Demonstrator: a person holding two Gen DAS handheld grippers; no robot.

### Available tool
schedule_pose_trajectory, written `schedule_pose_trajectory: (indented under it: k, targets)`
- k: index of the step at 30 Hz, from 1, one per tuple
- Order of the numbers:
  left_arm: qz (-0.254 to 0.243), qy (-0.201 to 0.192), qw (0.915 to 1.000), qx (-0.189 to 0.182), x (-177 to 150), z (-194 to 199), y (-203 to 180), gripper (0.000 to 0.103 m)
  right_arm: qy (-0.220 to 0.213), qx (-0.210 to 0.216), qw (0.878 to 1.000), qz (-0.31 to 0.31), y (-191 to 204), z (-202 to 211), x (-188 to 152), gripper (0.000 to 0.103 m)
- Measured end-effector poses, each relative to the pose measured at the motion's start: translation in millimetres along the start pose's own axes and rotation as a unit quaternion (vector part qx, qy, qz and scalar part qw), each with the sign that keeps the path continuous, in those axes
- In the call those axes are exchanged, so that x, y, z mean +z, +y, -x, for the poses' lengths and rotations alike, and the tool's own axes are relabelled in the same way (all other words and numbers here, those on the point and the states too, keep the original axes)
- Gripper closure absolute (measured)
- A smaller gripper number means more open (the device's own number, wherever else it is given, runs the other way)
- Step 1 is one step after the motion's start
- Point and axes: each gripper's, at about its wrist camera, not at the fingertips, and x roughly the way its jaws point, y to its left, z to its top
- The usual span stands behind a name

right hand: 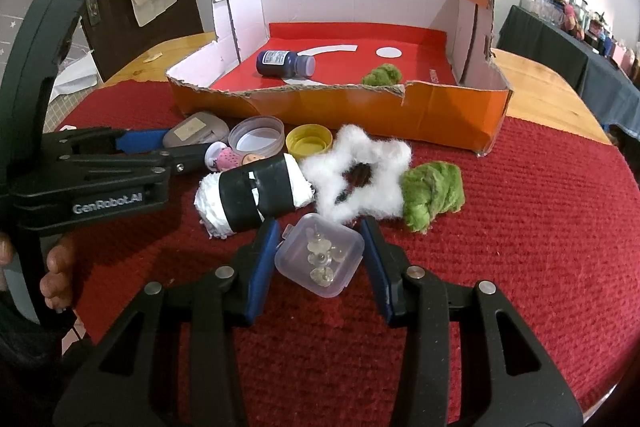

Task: Organize objects
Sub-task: 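Lift the grey case and clear box and carry both into the box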

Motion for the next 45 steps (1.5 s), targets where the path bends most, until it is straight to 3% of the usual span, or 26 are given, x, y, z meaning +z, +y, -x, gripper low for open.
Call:
schedule_pose_trajectory:
  k: [26, 35, 45]
  targets:
    - [0.003, -0.012, 0.9999, -0.001, -22, 22, -9, 0.049, -0.023, 0.012, 1.000, -0.012, -1, 24, -1, 0.063]
    - [0.000, -0.037, 0.9991, -0.021, -3, 38, -12, 0.049, -0.041, 0.017, 0.999, -0.017, -6, 37, 21, 0.063]
    - [-0.010, -0.055, 0.9983, -0.017, 35, 45, -21, 0.049, -0.051, 0.061, 0.996, -0.026, -20, 46, 59, 0.063]
